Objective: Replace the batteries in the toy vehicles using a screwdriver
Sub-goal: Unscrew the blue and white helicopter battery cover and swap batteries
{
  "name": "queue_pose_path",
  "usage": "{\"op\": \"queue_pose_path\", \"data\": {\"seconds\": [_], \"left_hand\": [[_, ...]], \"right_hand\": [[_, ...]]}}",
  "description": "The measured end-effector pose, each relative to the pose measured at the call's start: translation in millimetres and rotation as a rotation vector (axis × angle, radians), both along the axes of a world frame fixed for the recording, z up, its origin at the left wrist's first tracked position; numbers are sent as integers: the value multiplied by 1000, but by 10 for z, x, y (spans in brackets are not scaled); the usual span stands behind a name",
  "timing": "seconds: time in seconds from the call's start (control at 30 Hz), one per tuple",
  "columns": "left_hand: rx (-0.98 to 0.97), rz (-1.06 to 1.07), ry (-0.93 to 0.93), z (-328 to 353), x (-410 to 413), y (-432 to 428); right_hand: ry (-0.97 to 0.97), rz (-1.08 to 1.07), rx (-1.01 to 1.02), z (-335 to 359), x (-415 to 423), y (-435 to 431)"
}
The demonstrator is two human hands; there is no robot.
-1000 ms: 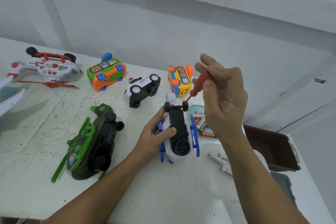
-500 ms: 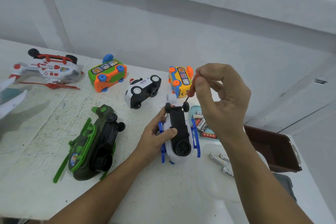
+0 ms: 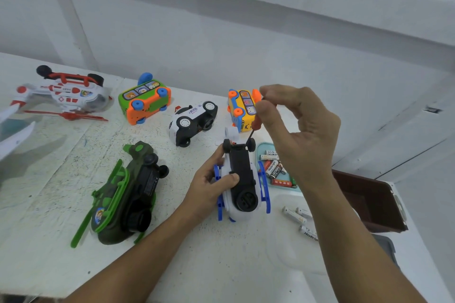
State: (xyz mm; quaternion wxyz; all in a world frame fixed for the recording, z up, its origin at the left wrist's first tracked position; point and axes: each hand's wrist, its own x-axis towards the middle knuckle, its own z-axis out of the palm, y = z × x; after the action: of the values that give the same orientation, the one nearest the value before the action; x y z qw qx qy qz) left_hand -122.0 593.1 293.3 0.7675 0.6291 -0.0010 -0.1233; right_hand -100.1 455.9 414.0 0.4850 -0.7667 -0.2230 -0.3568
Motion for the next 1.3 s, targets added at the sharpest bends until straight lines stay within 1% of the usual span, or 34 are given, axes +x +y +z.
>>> {"op": "queue_pose_path", "data": {"seconds": [0.1,0.17,0.3,0.4,0.5,0.6,0.67,0.83,0.97,1.1,1.3], "left_hand": [[6,-17,-15,23,-19,-3],[4,-11,-7,3,-14,-5],[-12,-4,13,51,-21,-1],[-16,9,-10,-12,-6,-4],[-3,9,-18,-49,1,-8],[8,10,-14,-26,1,-9],[22,13,-23,-14,-2,-13],[11,3,-7,-3,-3,-13],[18,2,8,25,-15,-18],[-5,8,-4,-20,6,-11],[24,13,-4,6,-11,-19]], "right_hand": [[-86,-45,-99,-8,-2,-23],[-116,-49,-97,-30,3,-29],[-21,0,57,-29,-19,0],[26,8,79,-8,-31,8],[72,76,109,-5,-45,24],[71,79,121,-29,-49,46],[42,66,99,-51,-39,19],[-53,25,-48,-26,-47,-51],[-88,-11,-71,-25,-50,-41],[-17,57,32,-18,-65,-9],[188,228,212,33,-87,5]]}}
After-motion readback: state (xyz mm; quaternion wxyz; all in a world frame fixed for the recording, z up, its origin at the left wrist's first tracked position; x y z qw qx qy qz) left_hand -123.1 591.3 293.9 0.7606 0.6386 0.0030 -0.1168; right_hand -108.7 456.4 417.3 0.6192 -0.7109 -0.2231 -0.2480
